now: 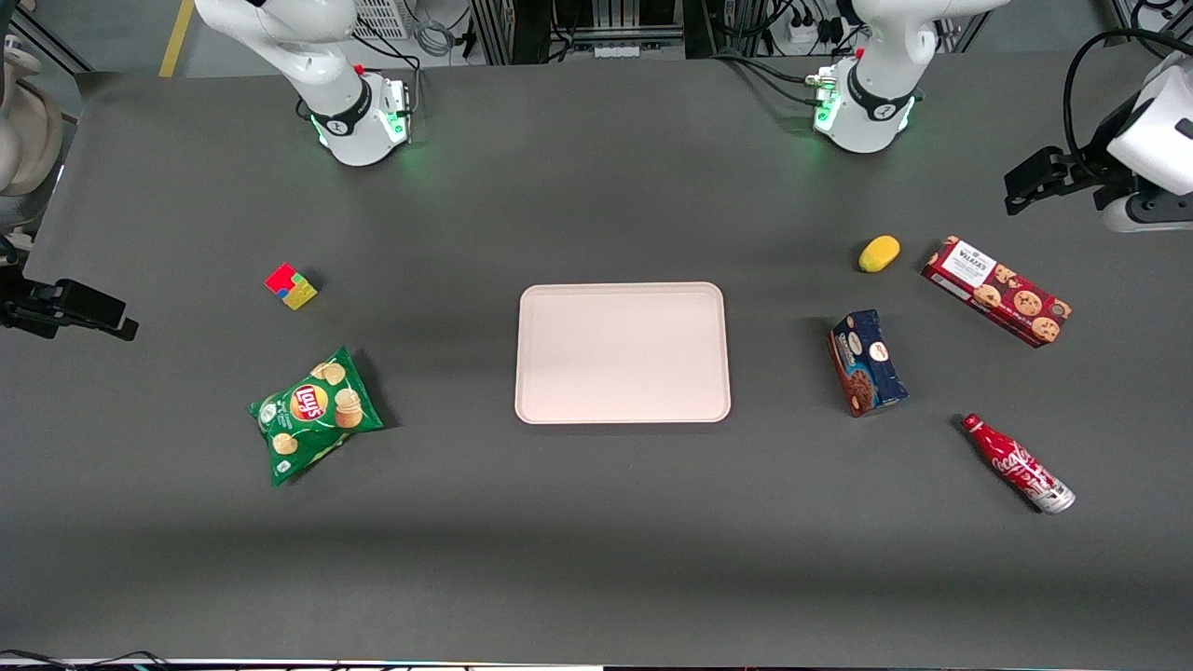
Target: Place cookie box on tray
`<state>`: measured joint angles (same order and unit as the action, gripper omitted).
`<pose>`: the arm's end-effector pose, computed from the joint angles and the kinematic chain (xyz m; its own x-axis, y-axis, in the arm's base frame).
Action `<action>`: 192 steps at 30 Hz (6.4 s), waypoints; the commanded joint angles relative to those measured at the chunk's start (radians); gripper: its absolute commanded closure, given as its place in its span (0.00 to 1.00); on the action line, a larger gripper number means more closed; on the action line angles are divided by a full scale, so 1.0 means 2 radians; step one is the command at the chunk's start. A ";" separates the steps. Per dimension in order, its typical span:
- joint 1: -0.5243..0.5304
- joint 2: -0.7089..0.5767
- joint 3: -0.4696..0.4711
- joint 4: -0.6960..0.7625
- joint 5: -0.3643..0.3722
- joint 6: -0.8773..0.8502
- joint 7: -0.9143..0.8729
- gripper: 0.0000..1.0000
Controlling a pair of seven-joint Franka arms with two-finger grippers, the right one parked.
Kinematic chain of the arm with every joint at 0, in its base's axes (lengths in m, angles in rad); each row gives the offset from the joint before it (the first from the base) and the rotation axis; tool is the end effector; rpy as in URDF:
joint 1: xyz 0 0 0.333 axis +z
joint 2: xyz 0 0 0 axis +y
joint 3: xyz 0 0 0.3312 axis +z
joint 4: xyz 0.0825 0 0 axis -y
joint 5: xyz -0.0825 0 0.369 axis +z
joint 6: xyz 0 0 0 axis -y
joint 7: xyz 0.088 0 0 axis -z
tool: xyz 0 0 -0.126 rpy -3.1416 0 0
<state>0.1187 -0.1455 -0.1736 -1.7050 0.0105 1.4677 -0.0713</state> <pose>0.4774 -0.0313 0.6247 0.9956 0.0218 -0.0910 0.0180 -0.9989 -0.0421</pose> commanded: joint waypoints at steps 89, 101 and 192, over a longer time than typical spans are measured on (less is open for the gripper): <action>-0.014 0.220 -0.060 0.027 -0.011 0.174 -0.196 1.00; -0.018 0.228 -0.217 0.074 -0.008 0.139 -0.239 1.00; -0.013 -0.059 0.037 -0.138 -0.012 0.078 0.007 0.00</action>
<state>0.1005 -0.2238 -0.1116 -1.9505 0.0041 1.6056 -0.0744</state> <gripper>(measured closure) 0.000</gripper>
